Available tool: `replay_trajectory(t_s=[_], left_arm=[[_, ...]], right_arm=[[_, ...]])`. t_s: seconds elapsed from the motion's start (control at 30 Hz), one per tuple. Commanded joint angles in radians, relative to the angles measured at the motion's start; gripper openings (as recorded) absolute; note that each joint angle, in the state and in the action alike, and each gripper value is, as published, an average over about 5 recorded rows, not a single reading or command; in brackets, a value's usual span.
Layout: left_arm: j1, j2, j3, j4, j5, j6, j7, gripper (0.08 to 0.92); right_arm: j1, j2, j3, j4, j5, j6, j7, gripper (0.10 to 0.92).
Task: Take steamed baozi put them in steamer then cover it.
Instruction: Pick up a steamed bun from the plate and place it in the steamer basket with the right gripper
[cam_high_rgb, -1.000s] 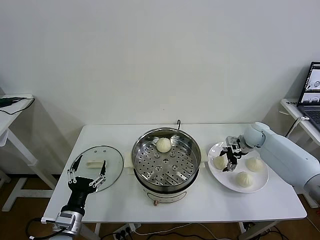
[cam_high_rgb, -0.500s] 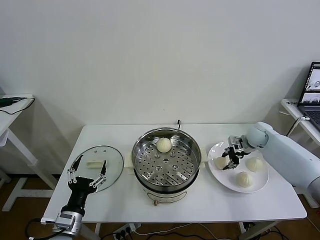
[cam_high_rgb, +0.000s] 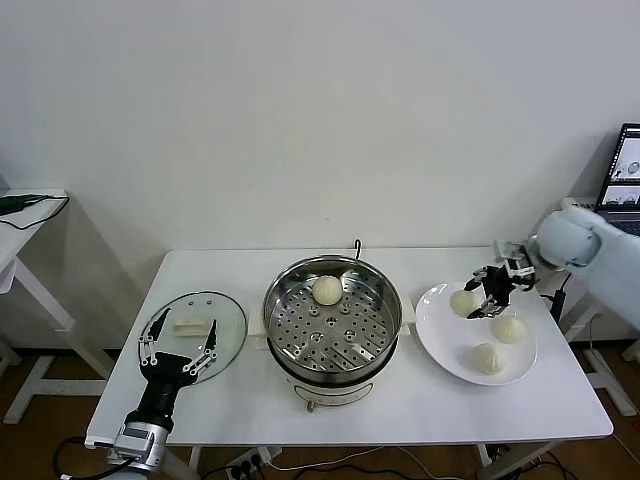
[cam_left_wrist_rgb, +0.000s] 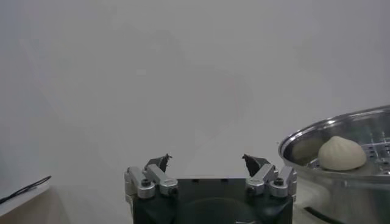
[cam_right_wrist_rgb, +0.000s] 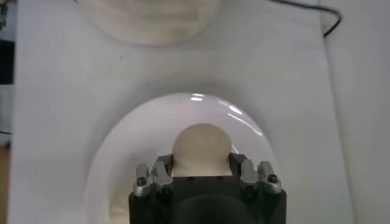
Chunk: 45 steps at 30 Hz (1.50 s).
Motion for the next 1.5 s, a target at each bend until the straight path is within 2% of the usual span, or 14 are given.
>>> replay_trajectory(t_s=[0.03,0.23,0.4,0.83,1.2,1.5], left_arm=[[0.003,0.005,-0.005,-0.013,0.001,-0.001,0.000,0.823],[0.007,0.011,-0.010,-0.026,0.001,-0.008,0.000,0.823],[0.007,0.011,-0.010,-0.036,0.000,-0.011,0.001,0.823],[-0.003,0.012,-0.049,-0.031,-0.020,-0.006,0.005,0.823],[-0.017,0.013,-0.094,-0.019,-0.051,-0.001,0.021,0.823],[-0.020,0.011,-0.101,-0.010,-0.055,0.000,0.025,0.823]], right_arm=[[0.600,-0.051,-0.477,0.345,0.326,-0.131,0.029,0.636],[0.654,0.101,-0.495,0.450,0.458,-0.275,0.148,0.636],[0.566,0.243,-0.426,0.454,0.520,-0.382,0.247,0.636],[0.324,0.577,-0.334,0.200,0.457,-0.431,0.295,0.636],[0.199,0.760,-0.310,-0.002,0.362,-0.414,0.266,0.644],[0.109,0.840,-0.288,-0.091,0.322,-0.404,0.255,0.650]])
